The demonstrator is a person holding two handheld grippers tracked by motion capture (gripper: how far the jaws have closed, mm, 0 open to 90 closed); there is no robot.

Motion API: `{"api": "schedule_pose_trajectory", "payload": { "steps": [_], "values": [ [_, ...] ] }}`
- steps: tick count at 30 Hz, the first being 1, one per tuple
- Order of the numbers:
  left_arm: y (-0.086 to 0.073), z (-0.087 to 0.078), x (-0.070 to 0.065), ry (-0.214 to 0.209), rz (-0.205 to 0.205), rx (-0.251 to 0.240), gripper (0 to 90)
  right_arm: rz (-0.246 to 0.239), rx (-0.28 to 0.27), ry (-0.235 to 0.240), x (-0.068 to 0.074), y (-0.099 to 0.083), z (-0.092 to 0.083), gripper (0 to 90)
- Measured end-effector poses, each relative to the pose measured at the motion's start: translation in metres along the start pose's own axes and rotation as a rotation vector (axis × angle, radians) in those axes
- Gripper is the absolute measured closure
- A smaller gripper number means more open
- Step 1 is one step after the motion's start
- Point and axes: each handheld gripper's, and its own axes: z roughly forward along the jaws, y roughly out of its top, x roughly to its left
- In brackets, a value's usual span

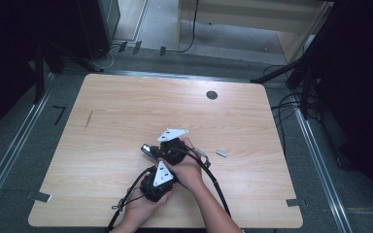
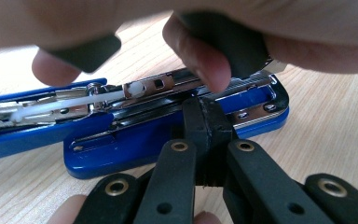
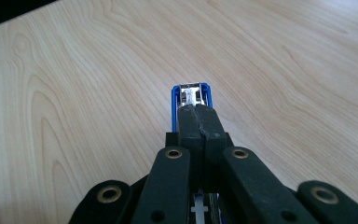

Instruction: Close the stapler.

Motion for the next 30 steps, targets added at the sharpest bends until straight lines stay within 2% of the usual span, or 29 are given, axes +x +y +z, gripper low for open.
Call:
{"api": "schedule_pose_trajectory", "payload": {
  "steps": [9,13,18,20,30],
  "values": [
    [0.000,0.000,0.000,0.001,0.001,0.001,90.0,0.006,0.002,-0.005,0.000,0.002,0.000,90.0],
    [0.000,0.000,0.000,-0.001,0.001,0.000,90.0,0.018,-0.022,-0.009,-0.003,0.003,-0.006,90.0],
    [0.000,0.000,0.000,0.002,0.000,0.000,90.0,0.035,-0.044,-0.020,-0.008,0.004,-0.017,90.0],
    [0.000,0.000,0.000,0.003,0.004,-0.002,90.0,0.048,-0.069,-0.031,-0.011,0.004,-0.026,90.0],
    [0.000,0.000,-0.001,0.002,0.000,-0.003,90.0,0.064,-0.112,-0.076,-0.022,-0.002,-0.053,89.3]
  ]
}}
